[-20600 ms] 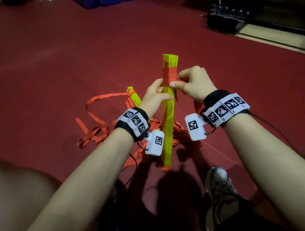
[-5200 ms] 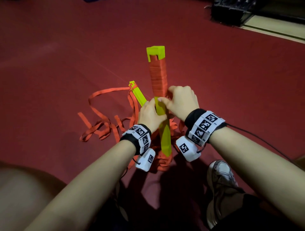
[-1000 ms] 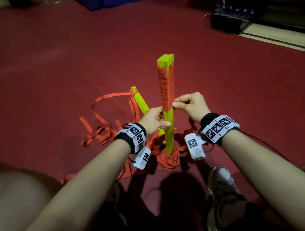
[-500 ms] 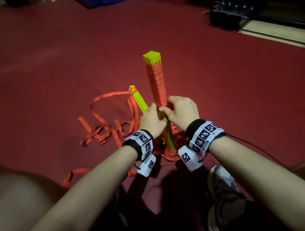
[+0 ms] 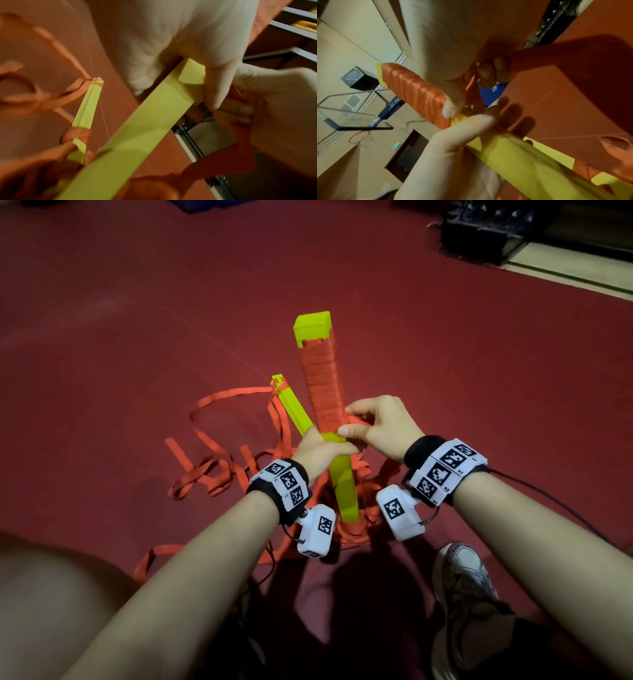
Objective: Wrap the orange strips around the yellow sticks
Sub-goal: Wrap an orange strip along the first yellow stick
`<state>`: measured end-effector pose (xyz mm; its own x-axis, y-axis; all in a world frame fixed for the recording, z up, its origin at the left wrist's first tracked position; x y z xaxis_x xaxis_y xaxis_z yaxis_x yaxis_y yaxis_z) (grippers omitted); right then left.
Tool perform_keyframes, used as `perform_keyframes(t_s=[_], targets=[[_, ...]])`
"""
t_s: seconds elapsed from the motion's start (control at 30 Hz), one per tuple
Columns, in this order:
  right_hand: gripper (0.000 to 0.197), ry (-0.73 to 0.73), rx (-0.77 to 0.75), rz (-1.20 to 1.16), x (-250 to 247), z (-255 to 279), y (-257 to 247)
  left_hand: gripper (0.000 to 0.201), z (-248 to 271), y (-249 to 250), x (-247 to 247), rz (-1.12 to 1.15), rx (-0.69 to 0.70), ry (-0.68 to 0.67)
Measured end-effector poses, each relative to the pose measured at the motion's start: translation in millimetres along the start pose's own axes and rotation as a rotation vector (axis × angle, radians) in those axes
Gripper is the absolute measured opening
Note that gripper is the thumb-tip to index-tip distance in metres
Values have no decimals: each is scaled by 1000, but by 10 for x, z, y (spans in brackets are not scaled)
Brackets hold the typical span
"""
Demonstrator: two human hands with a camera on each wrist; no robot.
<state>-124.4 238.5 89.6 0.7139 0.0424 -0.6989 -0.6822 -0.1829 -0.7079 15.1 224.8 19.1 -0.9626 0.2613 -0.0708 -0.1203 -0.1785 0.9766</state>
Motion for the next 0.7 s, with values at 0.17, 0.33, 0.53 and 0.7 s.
perform_keyframes(t_s=[0.17, 0.33, 0.53, 0.7], targets=[[29, 94, -16, 220, -9, -55, -70, 25, -35, -7, 0, 19, 51, 167], [48, 106, 11, 398, 41, -40, -179, 42, -37, -35, 58, -80, 89, 285], [44, 118, 129, 307, -13, -50, -6, 67, 46, 102, 244, -151, 112, -6], [32, 59, 81, 163, -122, -80, 2, 73, -67, 295, 90, 49, 126, -102]])
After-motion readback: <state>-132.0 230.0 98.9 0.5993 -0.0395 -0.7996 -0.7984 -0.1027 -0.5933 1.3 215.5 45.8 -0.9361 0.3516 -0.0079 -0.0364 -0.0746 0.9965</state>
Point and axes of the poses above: each hand's wrist, its own z-axis away from the middle knuckle, its own x-axis out of the palm, y = z × x, the point moved 4 cm from there along -z, towards the middle knuckle, and after that the axes turned 1 degree about z, right-handed, at the moved point
